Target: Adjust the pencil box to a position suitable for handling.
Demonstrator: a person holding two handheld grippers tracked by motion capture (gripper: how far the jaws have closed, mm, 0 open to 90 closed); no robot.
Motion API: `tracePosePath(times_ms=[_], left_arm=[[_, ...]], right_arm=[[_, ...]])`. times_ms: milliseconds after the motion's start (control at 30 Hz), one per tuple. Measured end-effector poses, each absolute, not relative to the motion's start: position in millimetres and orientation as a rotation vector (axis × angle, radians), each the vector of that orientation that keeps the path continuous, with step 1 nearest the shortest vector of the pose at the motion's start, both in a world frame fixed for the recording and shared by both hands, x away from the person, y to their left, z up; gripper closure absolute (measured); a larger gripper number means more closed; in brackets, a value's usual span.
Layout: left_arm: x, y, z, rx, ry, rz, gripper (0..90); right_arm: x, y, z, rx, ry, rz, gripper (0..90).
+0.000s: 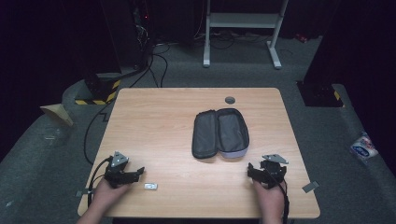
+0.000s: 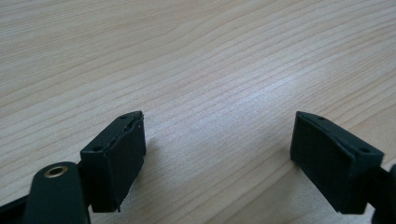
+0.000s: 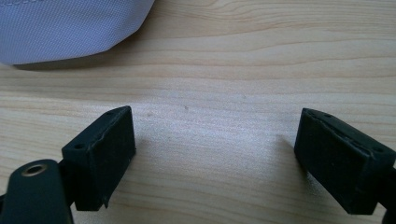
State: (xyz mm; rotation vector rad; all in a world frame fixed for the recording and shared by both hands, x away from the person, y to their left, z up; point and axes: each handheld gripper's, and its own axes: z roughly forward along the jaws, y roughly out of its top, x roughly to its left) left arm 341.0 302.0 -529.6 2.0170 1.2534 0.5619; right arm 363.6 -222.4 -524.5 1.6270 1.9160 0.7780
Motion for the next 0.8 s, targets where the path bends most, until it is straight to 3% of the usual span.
tracePosePath(times_ms=[800], left_arm=[[341.6,302.2,-529.4,2.023,1.248,0.562,18.5]], right_arm=[[362.6,-222.2,-524.6,1.612,1.931,0.788,12.4]])
